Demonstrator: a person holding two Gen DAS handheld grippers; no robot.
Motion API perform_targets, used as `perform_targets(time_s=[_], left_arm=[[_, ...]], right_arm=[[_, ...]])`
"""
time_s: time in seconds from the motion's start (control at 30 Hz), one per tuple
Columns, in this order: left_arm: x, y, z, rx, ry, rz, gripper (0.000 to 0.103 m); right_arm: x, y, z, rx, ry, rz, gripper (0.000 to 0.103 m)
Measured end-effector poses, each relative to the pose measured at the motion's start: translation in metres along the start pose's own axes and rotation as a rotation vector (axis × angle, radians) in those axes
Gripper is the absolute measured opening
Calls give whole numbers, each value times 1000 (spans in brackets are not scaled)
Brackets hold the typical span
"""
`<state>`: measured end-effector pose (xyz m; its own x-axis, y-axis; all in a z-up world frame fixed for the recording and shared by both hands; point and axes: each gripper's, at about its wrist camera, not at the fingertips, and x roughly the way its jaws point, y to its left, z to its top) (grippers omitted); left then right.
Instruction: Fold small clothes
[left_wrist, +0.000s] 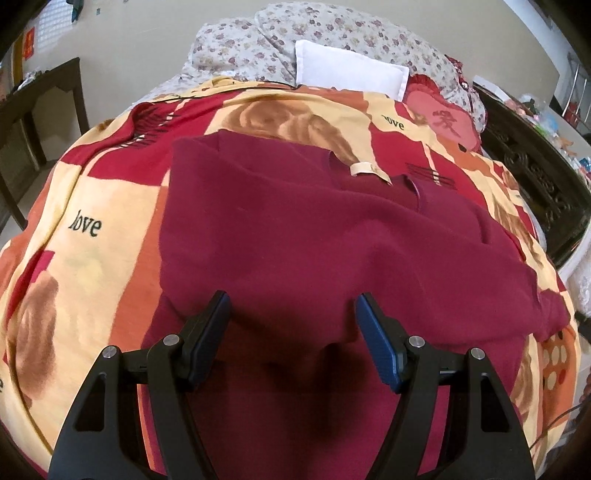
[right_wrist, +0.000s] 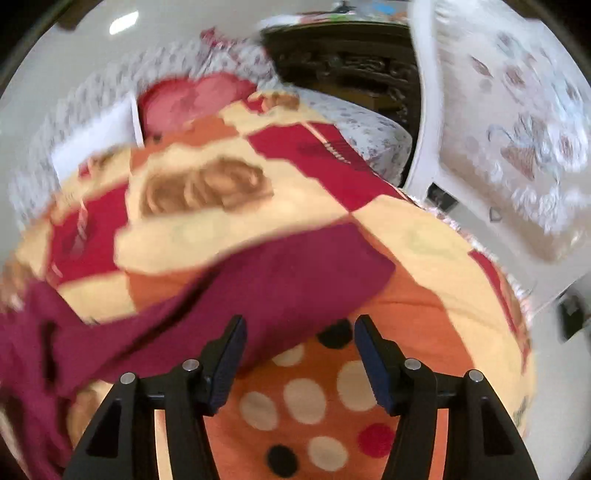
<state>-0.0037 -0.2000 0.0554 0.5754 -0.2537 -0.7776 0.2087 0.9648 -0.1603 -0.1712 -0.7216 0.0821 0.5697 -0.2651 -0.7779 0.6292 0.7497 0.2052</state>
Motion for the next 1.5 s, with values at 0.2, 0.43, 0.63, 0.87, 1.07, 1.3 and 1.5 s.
perform_targets(time_s=[0.2, 0.43, 0.63, 0.87, 1.07, 1.3, 1.5], left_arm=[[-2, -6, -3, -4, 5, -7, 71], [-7, -3, -4, 17, 11, 10, 71], [-10, 14, -4, -26, 10, 23, 71], [-20, 27, -2, -60, -11, 17, 71], [-49, 50, 13, -127, -94, 9, 71], [-59, 71, 9, -151, -99, 22, 71], [-43, 78, -4, -144, -48, 37, 71]], right_arm=[[41, 19, 16, 125, 72, 235, 58], [120, 14, 37, 269, 188, 76, 63], [96, -6, 40, 247, 83, 178, 6], [-10, 23, 74, 146, -136, 472, 4], [-99, 160, 78, -225, -208, 759, 2], [-88, 249, 44, -436, -234, 542, 8], [29, 144, 61, -131, -24, 227, 72]])
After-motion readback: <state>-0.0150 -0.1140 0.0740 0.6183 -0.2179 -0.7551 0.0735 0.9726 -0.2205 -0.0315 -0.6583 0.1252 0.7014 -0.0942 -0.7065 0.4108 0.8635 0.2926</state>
